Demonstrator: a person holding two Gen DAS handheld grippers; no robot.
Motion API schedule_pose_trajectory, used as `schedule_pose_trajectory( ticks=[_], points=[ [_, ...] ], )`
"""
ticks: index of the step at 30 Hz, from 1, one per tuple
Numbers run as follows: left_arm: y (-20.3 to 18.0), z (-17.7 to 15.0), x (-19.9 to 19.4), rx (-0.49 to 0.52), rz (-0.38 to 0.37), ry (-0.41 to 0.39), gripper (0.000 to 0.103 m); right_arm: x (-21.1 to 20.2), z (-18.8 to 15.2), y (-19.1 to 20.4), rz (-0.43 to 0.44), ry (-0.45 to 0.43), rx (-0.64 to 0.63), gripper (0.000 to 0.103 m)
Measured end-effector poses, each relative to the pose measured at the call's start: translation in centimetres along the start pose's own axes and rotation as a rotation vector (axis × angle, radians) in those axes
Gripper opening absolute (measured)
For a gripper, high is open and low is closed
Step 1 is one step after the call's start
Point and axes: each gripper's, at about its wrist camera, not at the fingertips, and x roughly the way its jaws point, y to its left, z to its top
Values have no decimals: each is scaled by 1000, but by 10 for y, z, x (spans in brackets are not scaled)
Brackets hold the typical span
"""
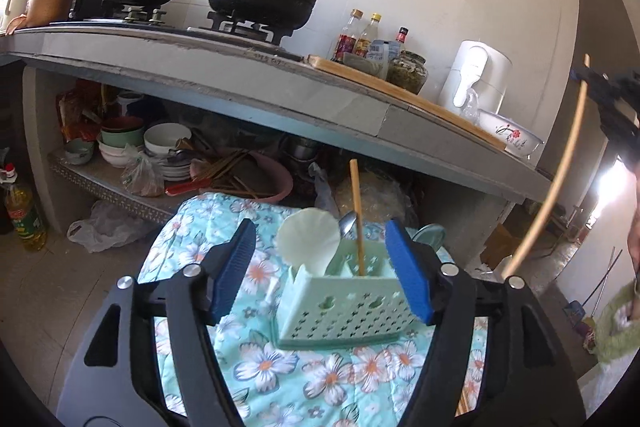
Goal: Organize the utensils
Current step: 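Lower the chopstick into the holder and open the right tool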
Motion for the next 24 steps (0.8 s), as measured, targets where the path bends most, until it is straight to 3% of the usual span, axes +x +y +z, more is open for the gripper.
schedule_pose_trajectory(
  ticks=[4, 11, 24],
  points=[
    [22, -22, -18, -20, 36, 31, 75, 47, -1, 14, -65, -16, -77, 6],
    [48, -45, -30, -23, 78, 64, 77, 114, -31, -3, -165, 63, -101, 6],
    [60, -53, -22, -44, 79, 89, 77, 152, -78, -30, -206, 146, -70, 6]
  ],
)
